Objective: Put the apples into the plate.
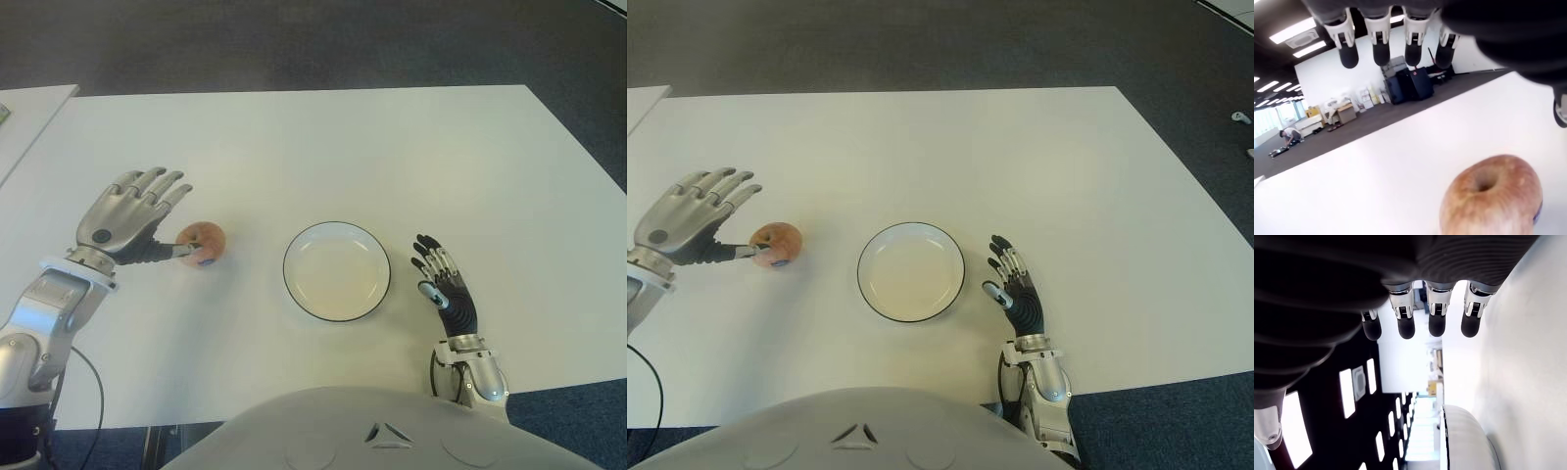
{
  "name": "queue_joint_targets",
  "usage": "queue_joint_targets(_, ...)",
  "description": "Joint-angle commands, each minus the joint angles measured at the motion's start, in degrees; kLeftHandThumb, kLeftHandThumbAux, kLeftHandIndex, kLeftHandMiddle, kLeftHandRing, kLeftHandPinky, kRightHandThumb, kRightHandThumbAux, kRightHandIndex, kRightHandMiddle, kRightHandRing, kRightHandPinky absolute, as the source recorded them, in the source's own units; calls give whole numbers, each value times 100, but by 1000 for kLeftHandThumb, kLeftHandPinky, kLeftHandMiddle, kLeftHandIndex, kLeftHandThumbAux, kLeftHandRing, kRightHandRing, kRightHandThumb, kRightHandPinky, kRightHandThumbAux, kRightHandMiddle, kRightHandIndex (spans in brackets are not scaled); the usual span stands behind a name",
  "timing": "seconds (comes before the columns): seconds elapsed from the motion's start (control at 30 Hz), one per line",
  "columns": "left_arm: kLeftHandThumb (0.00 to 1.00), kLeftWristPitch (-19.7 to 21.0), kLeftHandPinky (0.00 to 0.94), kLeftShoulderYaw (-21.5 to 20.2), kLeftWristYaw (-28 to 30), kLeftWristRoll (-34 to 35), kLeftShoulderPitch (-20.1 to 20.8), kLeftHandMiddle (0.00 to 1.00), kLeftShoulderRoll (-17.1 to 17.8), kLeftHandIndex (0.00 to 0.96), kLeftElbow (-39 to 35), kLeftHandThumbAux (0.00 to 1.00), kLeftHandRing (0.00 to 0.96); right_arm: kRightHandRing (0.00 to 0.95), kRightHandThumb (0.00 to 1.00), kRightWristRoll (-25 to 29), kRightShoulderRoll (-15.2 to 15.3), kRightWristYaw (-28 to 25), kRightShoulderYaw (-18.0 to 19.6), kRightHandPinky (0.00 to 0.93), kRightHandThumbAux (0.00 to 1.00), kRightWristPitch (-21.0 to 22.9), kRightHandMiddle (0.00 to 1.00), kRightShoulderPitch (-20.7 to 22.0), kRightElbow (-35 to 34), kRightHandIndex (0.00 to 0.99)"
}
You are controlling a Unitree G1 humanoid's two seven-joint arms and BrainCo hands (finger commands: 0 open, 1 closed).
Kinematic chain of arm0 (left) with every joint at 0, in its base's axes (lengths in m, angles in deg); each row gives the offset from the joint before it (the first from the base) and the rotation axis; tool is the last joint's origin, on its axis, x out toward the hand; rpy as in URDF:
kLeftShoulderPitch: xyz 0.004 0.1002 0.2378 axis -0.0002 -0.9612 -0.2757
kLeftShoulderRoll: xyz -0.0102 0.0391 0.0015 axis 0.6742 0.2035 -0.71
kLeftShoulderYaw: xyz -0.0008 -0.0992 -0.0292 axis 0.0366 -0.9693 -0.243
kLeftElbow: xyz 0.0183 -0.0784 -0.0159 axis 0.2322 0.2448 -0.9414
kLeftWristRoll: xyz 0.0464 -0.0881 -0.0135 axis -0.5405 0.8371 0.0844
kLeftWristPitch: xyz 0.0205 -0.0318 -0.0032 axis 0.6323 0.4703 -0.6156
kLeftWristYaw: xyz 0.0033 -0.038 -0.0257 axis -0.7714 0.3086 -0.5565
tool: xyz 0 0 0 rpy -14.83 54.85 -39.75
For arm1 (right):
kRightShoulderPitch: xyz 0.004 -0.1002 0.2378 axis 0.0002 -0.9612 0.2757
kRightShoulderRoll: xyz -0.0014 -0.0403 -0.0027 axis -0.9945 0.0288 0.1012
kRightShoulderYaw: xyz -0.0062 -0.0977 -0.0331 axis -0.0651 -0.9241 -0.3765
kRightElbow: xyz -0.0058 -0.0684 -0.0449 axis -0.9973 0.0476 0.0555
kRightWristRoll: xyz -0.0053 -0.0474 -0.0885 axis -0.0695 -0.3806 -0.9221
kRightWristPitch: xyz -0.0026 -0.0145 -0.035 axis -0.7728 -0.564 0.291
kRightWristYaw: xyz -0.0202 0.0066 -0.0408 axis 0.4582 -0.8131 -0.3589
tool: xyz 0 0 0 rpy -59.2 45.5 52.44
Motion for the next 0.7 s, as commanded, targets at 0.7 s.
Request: queue_joint_targets(0.7, 344, -351, 46, 1304, -860, 20, 928, 35, 646, 94, 1799, 260, 6, 52, 238, 140, -159, -44, 32, 67, 544, 465, 97, -341, 795, 98)
